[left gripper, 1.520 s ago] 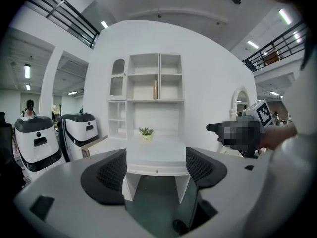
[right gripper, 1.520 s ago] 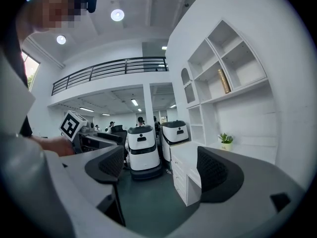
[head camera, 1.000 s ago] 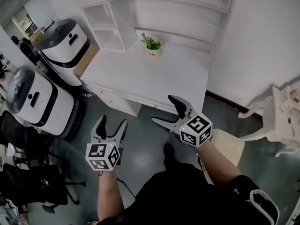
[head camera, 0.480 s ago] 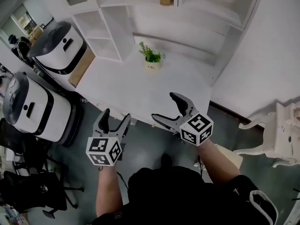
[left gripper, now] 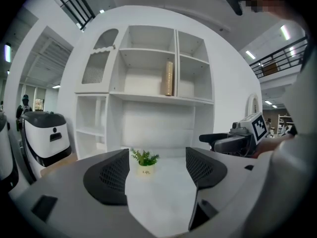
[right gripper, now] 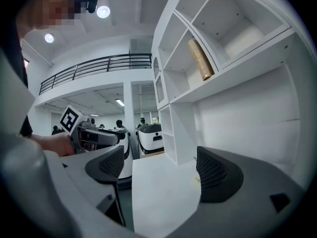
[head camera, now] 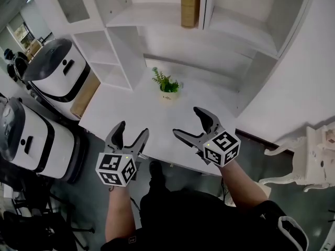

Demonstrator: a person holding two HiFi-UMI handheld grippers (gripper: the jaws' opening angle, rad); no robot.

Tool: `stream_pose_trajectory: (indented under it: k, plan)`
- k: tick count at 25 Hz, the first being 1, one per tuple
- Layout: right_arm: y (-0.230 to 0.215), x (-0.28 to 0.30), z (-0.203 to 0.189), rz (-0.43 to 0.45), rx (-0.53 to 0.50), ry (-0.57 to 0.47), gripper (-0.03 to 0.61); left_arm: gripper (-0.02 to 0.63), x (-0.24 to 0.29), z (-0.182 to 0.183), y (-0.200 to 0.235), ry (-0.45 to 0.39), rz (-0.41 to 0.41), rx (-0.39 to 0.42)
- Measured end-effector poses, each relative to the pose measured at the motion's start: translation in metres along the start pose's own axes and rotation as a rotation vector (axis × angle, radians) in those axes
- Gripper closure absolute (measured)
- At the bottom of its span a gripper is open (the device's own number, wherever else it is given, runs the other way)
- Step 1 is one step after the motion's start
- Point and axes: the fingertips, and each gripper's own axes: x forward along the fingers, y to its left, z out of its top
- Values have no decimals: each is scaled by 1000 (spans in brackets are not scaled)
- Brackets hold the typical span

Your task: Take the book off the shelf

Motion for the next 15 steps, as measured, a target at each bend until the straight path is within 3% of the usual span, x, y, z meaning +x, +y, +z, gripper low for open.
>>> stream_pose_trajectory:
  k: [9, 15]
  plan:
    - [-77, 77, 42, -206, 7, -12, 132, 255, 112, 58, 74, -11, -177, 60]
    - [-102, 94, 43, -366, 53, -21, 133, 255, 164, 72, 87, 8, -328, 111]
